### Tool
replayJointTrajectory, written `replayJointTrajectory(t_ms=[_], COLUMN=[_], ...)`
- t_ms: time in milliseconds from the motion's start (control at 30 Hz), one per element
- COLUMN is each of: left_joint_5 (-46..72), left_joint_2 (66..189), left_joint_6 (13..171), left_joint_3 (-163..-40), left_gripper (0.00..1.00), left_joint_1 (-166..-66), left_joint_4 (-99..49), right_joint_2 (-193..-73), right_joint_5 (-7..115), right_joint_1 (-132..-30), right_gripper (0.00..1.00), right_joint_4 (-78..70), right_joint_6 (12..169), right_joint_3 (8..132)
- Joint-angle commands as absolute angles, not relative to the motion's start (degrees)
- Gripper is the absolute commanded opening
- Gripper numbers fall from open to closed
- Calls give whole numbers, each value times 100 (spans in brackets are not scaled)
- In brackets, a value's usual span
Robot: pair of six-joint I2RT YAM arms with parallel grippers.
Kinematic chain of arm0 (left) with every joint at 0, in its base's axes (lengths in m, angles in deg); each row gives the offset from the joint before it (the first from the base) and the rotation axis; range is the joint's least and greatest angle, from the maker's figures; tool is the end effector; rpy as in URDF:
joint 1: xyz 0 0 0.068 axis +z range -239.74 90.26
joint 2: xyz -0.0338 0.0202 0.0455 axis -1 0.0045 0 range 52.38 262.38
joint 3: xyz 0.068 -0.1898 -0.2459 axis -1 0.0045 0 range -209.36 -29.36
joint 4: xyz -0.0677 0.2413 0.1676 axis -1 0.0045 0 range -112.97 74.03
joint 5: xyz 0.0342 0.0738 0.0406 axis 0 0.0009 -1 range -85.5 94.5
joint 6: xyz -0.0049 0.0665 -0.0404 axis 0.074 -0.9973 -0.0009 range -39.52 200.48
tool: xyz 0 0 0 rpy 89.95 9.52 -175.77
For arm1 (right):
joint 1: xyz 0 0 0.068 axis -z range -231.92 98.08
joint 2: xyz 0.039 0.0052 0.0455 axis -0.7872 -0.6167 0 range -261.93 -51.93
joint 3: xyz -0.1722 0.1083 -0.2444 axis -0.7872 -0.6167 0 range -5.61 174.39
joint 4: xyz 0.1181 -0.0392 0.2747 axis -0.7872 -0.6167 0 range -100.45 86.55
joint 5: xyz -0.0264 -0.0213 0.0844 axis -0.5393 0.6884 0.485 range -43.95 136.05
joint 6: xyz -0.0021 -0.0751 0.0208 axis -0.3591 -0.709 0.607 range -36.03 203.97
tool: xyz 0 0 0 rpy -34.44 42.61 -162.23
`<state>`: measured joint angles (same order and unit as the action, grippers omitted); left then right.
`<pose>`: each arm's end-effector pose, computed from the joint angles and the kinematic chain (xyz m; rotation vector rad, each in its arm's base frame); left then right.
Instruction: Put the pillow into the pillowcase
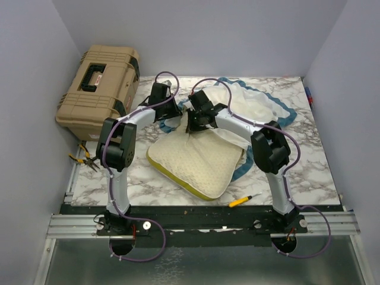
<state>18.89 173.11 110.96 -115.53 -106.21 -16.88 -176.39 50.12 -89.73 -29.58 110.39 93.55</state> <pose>0.5270 -0.1731 0.1766 -0.1515 2.3517 -0.7030 0.4464 0.3524 0.1910 -0.2849 2.5372 0.5517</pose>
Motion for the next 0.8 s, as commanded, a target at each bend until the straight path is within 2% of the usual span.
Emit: replayJointTrajectory(t_ms=[0,333,633,767], left_joint_5=[2093,2358,1611,1655], left_joint_2=[16481,15161,13902,13700], left_joint_6=[11286,11637,11631,11654], left_joint_3=[-10903,-9628,-8236,-7863], left_gripper=[0,0,0,0], left_joint_1=[-10583,-10895,-10938,-10950], left_joint_4=[-1811,-2014,-1911,-1866], right_joint_2=[-17693,-17282,-16521,-16263], right_joint_5=[4221,3895,3874,3850], right_joint_1=[-8610,-8117,-8040,-7967], right_gripper=[0,0,0,0], right_joint_4=[-2757,-2882,-2602,-2511], right_joint_6=[10873,10685,10327,10363], right_joint_3=[9311,9227,9268,9098])
